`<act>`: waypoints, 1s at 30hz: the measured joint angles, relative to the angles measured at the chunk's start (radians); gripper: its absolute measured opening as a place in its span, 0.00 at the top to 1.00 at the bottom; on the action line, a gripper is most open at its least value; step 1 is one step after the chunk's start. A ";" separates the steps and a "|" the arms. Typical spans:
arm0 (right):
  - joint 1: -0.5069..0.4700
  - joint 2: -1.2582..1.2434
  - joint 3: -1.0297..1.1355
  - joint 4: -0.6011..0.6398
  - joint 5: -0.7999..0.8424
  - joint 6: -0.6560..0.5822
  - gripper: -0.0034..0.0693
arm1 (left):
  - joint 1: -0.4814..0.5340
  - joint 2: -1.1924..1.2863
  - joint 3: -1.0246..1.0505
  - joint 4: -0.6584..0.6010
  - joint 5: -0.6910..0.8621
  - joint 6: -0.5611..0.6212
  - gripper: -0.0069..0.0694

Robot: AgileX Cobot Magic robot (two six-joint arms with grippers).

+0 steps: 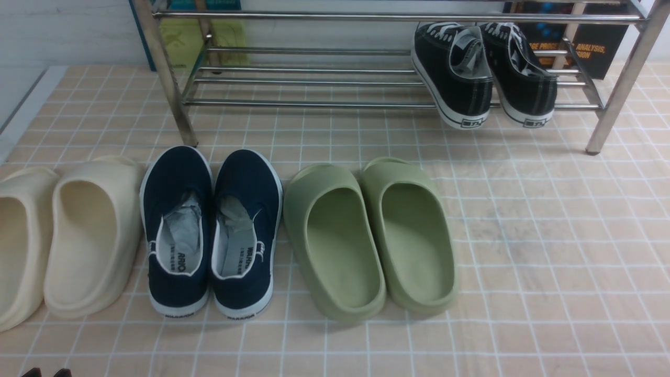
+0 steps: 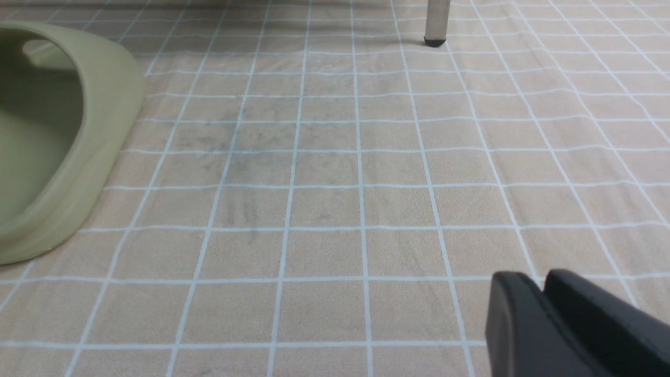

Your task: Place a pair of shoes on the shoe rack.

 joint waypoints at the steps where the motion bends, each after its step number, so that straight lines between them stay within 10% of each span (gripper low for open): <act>1: 0.000 0.000 0.000 0.000 0.000 0.000 0.83 | 0.000 0.000 0.000 0.000 0.000 0.000 0.60; 30: 0.000 0.000 0.000 0.000 0.001 0.000 0.77 | 0.000 0.000 0.000 0.000 0.000 0.000 0.60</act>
